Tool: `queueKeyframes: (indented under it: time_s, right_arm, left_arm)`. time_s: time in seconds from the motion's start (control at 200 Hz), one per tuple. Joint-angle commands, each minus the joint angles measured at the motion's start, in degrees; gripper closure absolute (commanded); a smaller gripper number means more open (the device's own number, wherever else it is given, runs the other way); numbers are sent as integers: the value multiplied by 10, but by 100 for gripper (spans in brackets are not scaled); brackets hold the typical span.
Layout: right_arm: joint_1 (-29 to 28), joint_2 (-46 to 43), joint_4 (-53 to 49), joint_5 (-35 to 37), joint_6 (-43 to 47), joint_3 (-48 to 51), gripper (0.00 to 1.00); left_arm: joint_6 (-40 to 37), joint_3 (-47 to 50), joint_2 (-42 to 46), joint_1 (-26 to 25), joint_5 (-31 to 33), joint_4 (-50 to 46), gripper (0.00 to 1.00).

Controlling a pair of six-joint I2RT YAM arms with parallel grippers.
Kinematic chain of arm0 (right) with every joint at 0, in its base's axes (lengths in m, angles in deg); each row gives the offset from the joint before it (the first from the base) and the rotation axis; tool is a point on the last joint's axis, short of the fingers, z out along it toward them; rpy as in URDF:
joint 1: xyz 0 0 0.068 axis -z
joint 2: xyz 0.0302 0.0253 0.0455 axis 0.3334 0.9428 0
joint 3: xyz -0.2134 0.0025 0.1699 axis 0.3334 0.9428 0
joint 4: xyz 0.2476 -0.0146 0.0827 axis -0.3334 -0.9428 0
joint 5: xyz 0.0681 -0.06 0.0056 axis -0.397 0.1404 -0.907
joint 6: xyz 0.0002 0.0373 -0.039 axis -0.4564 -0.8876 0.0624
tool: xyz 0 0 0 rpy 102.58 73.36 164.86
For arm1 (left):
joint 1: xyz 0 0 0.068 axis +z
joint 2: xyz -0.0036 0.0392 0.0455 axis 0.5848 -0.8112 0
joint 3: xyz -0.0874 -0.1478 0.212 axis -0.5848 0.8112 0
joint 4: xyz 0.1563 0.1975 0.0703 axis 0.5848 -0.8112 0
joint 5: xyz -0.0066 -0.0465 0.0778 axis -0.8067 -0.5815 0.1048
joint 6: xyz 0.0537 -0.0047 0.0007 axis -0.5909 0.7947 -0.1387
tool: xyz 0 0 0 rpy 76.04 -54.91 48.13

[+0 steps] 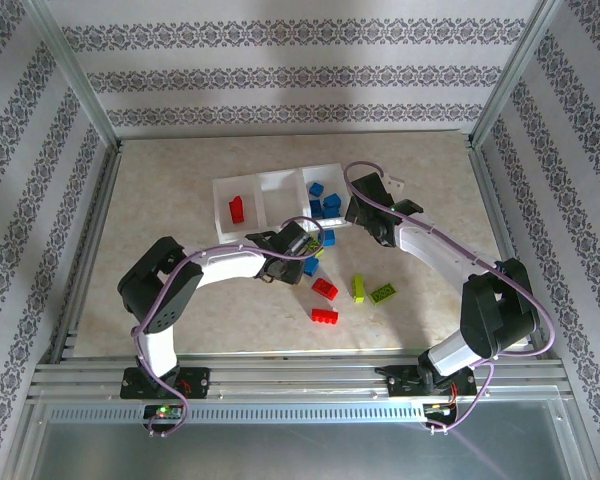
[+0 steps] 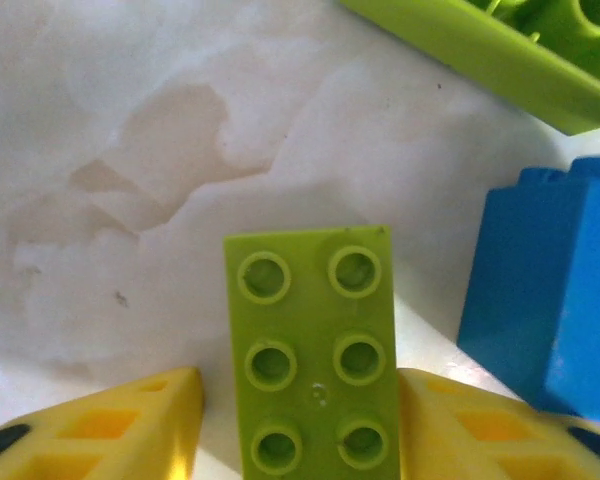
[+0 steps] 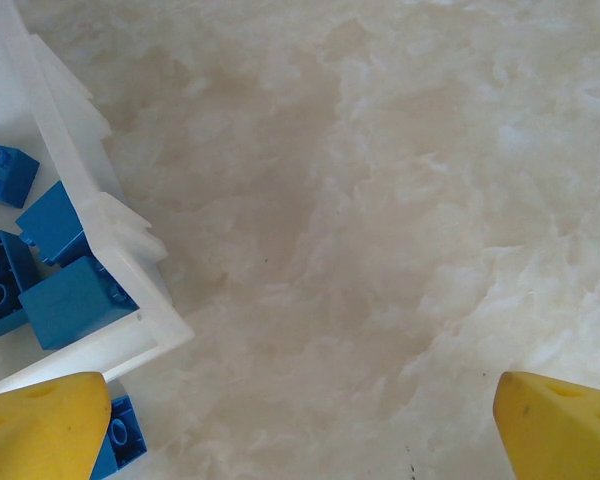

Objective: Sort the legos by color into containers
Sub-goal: Pick up the lego from the center of the table, then place the lego in the container.

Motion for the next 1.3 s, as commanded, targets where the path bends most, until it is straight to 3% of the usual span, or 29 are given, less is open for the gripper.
queueKeyframes:
  time_s: [0.0, 0.29, 0.73, 1.029, 1.294]
  right_arm:
    - [5, -13, -4, 6, -10, 1, 2]
    - [5, -13, -4, 5, -16, 4, 2]
    - [4, -38, -4, 15, -25, 20, 2]
    - [3, -97, -2, 33, -40, 70, 2]
    - [3, -163, -7, 41, -48, 127, 2]
  left_arm:
    - [-8, -12, -9, 5, 5, -18, 52]
    - [-1, 4, 16, 5, 15, -17, 64]
    - [-10, -2, 70, 9, 55, -17, 64]
    - [-62, -78, 53, 56, 76, 0, 65]
    - [-93, -187, -15, 109, 66, -11, 65]
